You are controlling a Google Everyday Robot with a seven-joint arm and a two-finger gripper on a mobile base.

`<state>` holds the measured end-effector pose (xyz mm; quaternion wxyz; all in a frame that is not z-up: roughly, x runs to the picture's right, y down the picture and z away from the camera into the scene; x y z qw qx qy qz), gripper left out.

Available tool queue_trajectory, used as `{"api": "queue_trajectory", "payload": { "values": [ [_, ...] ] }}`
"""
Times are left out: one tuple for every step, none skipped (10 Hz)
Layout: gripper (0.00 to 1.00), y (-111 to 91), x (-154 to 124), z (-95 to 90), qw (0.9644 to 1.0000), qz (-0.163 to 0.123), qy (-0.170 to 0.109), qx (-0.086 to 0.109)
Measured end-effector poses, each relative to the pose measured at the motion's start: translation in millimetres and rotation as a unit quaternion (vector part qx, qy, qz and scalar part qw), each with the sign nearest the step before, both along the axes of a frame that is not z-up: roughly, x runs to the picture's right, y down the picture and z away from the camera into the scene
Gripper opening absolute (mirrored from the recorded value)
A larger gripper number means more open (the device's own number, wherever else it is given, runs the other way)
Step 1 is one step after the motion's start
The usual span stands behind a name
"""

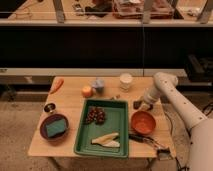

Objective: Wipe table surface with eraser

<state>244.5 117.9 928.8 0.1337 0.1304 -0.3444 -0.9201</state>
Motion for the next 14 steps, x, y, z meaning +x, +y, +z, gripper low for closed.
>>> {"api": "queue_trajectory", "payload": {
  "values": [
    [0.0, 0, 0, 0.0, 1.0, 0.0, 0.0, 0.0],
    [0.0, 0, 1, 0.0, 1.0, 0.0, 0.001, 0.0],
    [0.0, 0, 1, 0.0, 1.0, 0.0, 0.001, 0.0],
    [0.0, 1, 1, 0.0, 1.0, 0.0, 0.001, 0.0],
    [0.0, 1, 2, 0.0, 1.0, 0.0, 0.001, 0.0],
    [0.0, 0, 2, -0.5, 1.0, 0.0, 0.001, -0.001],
    [0.0, -1, 3, -4.0, 1.0, -0.001, 0.003, -0.002],
    [0.0, -3, 8, -8.6, 1.0, -0.002, 0.006, -0.003],
    [0.0, -5, 7, -10.7, 1.0, 0.0, 0.005, -0.003],
    [0.0, -6, 6, -10.8, 1.0, 0.001, 0.004, -0.003],
    [0.0, -8, 3, -12.1, 1.0, 0.0, 0.002, -0.002],
    [0.0, -15, 3, -20.1, 1.0, 0.0, 0.002, -0.002],
    [0.0, -22, 4, -28.5, 1.0, 0.0, 0.003, -0.002],
    [0.0, -31, 4, -38.0, 1.0, 0.001, 0.003, -0.001]
  ]
}}
